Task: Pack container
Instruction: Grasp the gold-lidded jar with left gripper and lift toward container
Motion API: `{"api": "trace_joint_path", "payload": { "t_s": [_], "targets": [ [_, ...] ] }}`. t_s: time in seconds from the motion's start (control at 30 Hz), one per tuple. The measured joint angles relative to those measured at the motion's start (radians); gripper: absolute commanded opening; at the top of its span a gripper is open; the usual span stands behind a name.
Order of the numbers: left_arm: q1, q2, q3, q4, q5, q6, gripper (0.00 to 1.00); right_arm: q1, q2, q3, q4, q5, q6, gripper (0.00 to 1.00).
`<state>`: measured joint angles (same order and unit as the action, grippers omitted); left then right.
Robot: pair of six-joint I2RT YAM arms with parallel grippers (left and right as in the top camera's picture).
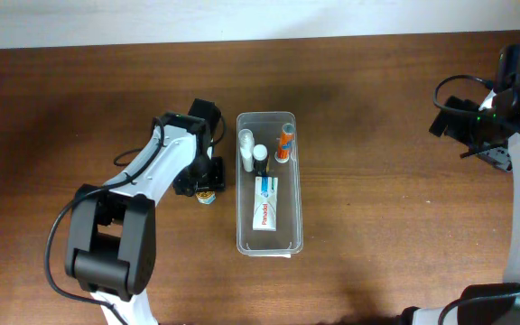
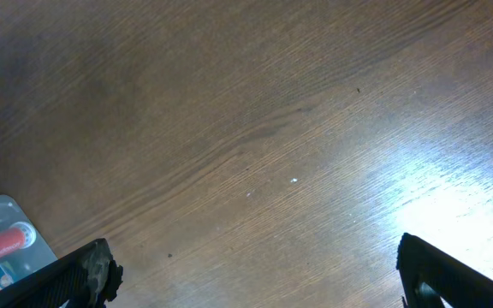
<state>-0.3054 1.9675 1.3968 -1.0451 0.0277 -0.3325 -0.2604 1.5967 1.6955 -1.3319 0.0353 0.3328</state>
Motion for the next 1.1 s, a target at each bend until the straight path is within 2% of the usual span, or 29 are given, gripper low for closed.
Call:
{"api": "trace_joint_path", "payload": {
  "t_s": [0.13,0.27,0.53,0.67,0.87,0.97,1.1],
  "targets": [
    [0.000,0.002,0.000,0.000,0.000,0.003,0.32,0.000,0.000,0.000,0.000,0.000,0.000,0.98],
    [0.000,0.002,0.000,-0.001,-0.001,0.006,0.24,0.000,0.000,0.000,0.000,0.000,0.001,0.98],
    [0.000,-0.004,0.000,-0.047,0.000,0.005,0.24,0.000,0.000,0.000,0.000,0.000,0.000,0.98],
    [0.000,-0.064,0.008,-0.104,0.000,0.005,0.24,0.000,0.000,0.000,0.000,0.000,0.000,0.98],
    [-0.028,-0.306,0.060,-0.142,0.000,0.004,0.25,0.000,0.000,0.000,0.000,0.000,0.000,0.98],
    [-0.085,-0.433,0.070,-0.129,0.000,-0.006,0.25,0.000,0.000,0.000,0.000,0.000,0.000,0.99],
    [-0.179,-0.514,0.072,-0.092,-0.008,-0.037,0.25,0.000,0.000,0.000,0.000,0.000,0.000,0.99]
  ]
}}
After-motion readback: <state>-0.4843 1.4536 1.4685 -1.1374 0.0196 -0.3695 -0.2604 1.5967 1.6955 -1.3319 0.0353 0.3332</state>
